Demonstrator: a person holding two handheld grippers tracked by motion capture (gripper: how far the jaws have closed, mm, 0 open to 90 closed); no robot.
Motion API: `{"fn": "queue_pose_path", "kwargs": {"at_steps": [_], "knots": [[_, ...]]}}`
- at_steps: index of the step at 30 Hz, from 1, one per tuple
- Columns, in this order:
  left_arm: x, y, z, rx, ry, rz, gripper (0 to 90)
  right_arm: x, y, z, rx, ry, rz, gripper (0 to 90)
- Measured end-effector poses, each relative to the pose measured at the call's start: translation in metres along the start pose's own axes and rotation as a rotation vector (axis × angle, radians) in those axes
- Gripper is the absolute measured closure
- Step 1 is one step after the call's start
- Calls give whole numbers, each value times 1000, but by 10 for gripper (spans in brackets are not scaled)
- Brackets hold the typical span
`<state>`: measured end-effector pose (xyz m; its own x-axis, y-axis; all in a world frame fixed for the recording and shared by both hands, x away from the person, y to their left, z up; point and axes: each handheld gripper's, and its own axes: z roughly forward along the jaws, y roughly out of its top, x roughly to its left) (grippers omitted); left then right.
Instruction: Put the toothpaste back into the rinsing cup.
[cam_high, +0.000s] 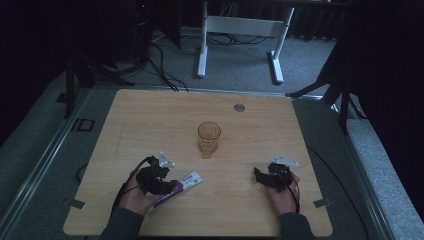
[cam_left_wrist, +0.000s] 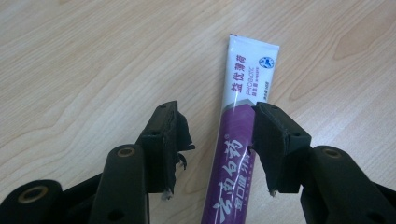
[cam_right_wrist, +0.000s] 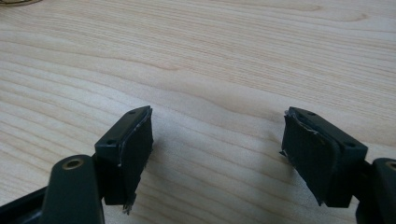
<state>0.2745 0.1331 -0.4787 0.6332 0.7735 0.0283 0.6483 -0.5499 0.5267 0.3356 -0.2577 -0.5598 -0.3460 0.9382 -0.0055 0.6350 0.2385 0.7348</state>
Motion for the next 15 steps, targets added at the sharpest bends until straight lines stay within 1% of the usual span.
{"fn": "queue_pose_path", "kwargs": {"at_steps": [6,13,15], "knots": [[-5,2,3,26,-2,22,512,0,0,0,0,0,0,246],[-12,4,11,78,-3,54,511,0,0,0,0,0,-1,246],[-14,5,13,84,-1,58,509,0,0,0,0,0,0,246]]}}
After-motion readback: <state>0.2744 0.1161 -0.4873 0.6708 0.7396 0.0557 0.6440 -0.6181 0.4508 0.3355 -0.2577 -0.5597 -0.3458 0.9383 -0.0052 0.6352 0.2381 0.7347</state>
